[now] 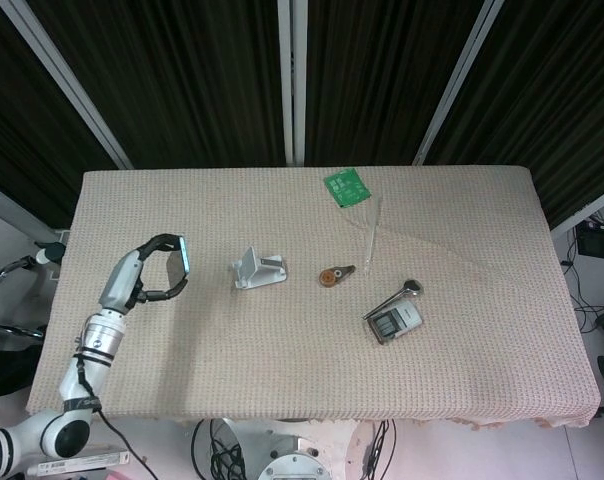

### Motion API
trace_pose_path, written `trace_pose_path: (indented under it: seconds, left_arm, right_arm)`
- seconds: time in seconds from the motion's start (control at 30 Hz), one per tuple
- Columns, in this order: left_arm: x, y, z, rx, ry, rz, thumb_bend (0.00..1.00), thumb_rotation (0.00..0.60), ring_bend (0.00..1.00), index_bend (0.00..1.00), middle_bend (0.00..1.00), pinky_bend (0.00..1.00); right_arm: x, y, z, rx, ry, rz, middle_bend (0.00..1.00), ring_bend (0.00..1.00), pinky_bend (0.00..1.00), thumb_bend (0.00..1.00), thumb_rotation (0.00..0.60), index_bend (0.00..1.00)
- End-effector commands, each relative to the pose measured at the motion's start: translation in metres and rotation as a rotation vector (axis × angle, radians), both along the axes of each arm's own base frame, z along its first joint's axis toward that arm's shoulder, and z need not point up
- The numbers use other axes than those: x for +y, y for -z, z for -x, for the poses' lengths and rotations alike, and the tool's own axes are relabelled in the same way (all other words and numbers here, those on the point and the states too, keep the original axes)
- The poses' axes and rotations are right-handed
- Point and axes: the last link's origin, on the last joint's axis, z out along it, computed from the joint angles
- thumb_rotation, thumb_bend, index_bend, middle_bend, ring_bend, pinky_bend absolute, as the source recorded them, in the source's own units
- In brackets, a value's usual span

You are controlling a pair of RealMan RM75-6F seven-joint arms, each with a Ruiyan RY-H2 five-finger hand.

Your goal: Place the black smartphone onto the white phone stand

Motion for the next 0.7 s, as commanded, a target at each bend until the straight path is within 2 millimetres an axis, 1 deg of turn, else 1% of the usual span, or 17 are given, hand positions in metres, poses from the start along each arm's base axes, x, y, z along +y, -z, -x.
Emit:
trace_pose_path:
  seconds: [0.03, 0.13, 0.23, 0.47, 0.7]
  left_arm:
    - [0.003, 0.007, -0.032, -0.075, -0.029, -0.035, 0.51, 0.6, 0.33, 0.68, 0.79, 0.18]
    - [0.008, 0.017, -0.049, -0.072, -0.024, -0.042, 0.51, 0.6, 0.33, 0.68, 0.79, 0.18]
    - [0.014, 0.029, -0.059, -0.09, -0.047, -0.04, 0.51, 0.6, 0.33, 0.68, 0.79, 0.18]
    - [0.03, 0.052, -0.072, -0.14, -0.142, -0.049, 0.51, 0.6, 0.34, 0.69, 0.8, 0.17]
    - [0.033, 0.066, -0.079, -0.176, -0.196, -0.05, 0.52, 0.6, 0.35, 0.69, 0.8, 0.17]
  right_arm:
    - [0.0, 0.0, -0.001, 0.001, -0.003, 0.0, 0.0, 0.0, 0.0, 0.21, 0.6, 0.0]
    - [0.001, -0.001, 0.0, -0.002, 0.0, 0.001, 0.0, 0.0, 0.0, 0.21, 0.6, 0.0]
    - [0.002, -0.001, 0.001, -0.007, 0.001, 0.001, 0.0, 0.0, 0.0, 0.21, 0.6, 0.0]
    - [0.005, -0.005, 0.003, -0.008, 0.002, 0.011, 0.0, 0.0, 0.0, 0.21, 0.6, 0.0]
    - [0.007, -0.006, 0.005, -0.011, 0.006, 0.012, 0.0, 0.0, 0.0, 0.21, 0.6, 0.0]
